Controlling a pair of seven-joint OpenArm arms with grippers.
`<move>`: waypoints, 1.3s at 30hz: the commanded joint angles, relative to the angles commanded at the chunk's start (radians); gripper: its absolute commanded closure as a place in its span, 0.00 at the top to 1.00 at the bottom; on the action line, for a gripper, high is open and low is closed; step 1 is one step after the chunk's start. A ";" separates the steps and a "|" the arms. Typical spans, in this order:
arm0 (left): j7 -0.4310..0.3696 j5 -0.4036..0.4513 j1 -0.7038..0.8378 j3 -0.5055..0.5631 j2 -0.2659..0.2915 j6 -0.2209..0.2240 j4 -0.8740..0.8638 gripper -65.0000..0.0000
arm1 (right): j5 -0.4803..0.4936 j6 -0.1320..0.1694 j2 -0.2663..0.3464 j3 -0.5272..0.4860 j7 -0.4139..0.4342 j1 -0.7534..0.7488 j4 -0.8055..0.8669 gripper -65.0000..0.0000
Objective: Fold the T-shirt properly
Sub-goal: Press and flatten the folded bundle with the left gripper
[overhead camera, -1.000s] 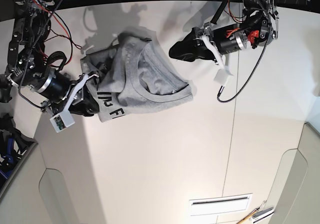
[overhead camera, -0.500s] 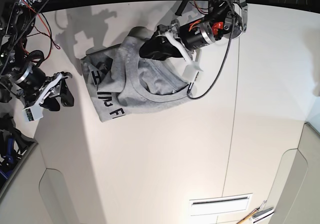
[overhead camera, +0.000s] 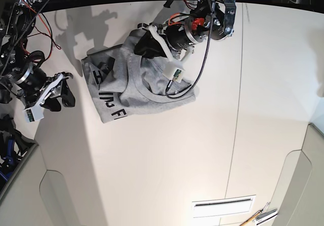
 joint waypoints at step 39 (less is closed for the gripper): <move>0.239 -0.027 -0.019 -0.001 -0.279 -0.029 0.164 0.29 | -0.027 0.000 0.000 0.000 0.011 0.000 -0.002 0.43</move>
